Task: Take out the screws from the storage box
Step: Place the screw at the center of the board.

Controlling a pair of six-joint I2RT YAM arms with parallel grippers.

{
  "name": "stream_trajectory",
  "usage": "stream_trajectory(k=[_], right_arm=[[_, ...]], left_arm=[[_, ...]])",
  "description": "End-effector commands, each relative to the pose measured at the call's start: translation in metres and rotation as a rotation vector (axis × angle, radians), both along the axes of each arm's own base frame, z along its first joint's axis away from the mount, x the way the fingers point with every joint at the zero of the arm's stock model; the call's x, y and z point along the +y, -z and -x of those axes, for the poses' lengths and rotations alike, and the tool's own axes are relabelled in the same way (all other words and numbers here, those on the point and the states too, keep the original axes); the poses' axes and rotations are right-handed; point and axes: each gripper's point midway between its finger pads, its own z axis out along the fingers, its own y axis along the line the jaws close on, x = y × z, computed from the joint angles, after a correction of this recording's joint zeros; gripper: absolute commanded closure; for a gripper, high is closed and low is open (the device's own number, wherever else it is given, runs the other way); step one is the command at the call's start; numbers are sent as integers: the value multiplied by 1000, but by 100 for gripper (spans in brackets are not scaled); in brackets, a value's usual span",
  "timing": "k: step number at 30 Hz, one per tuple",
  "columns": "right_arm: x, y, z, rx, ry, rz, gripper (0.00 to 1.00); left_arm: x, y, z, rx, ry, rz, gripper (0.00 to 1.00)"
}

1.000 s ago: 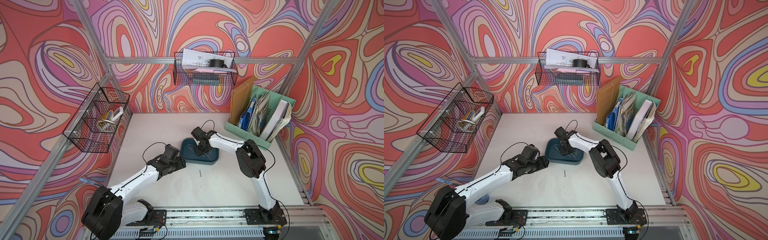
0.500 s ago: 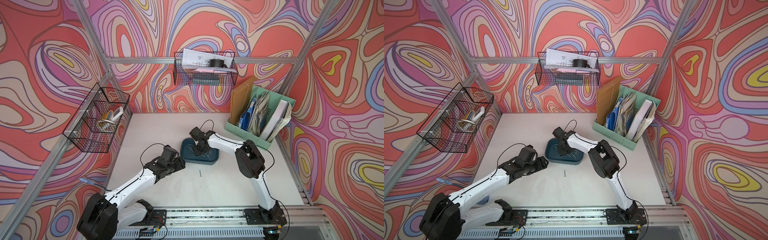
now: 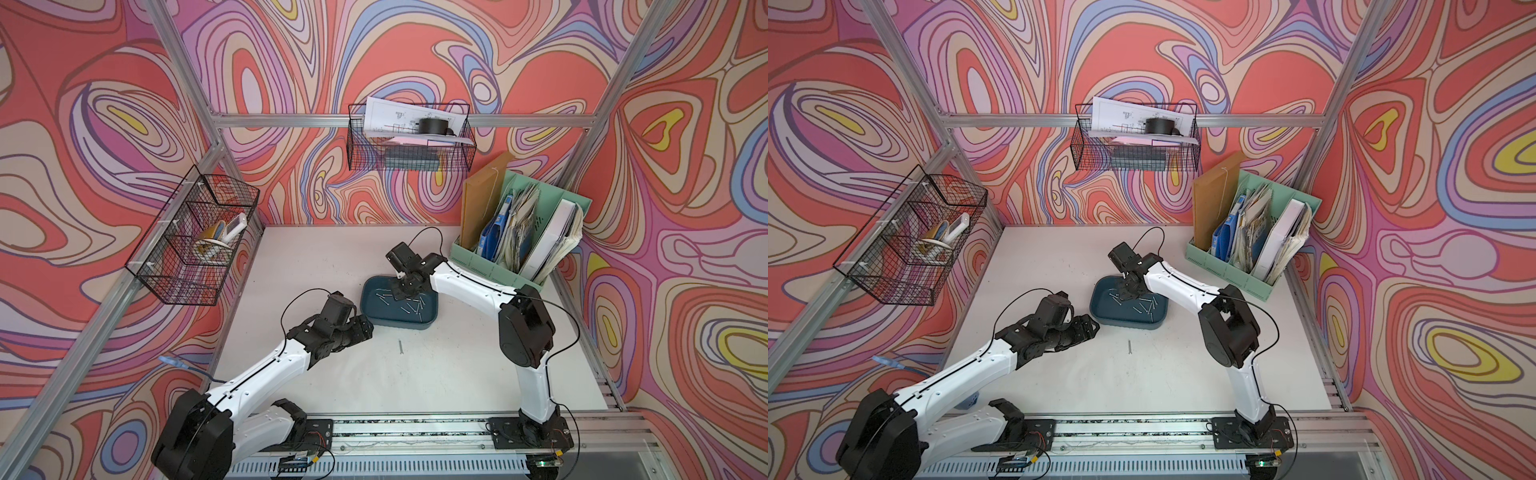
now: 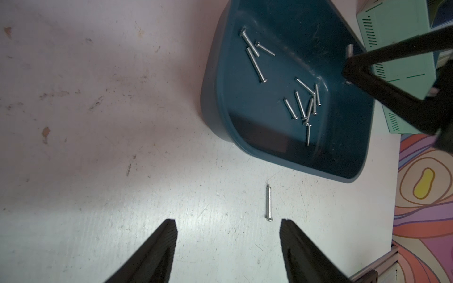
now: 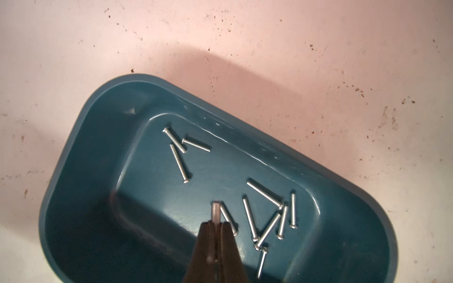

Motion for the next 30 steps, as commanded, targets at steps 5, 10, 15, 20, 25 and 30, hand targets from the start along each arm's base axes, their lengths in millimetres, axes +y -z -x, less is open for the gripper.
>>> stream_trajectory(k=[5, 10, 15, 20, 25, 30], right_arm=[[-6, -24, 23, -10, 23, -25, 100], [-12, -32, 54, -3, 26, -28, 100], [-19, -36, 99, 16, 34, -39, 100], [-23, -29, 134, 38, 53, -56, 100], [-26, -3, 146, 76, 74, -57, 100], [-22, 30, 153, 120, 68, -27, 100]], left_arm=[[-10, 2, 6, 11, 22, 27, 28], [-15, 3, 10, 15, 38, 27, 28], [-19, 4, 14, 17, 53, 24, 29], [-22, 5, 17, 16, 61, 18, 29], [-22, 8, 20, 22, 60, 11, 29], [-23, 13, 25, 35, 61, 5, 29]])
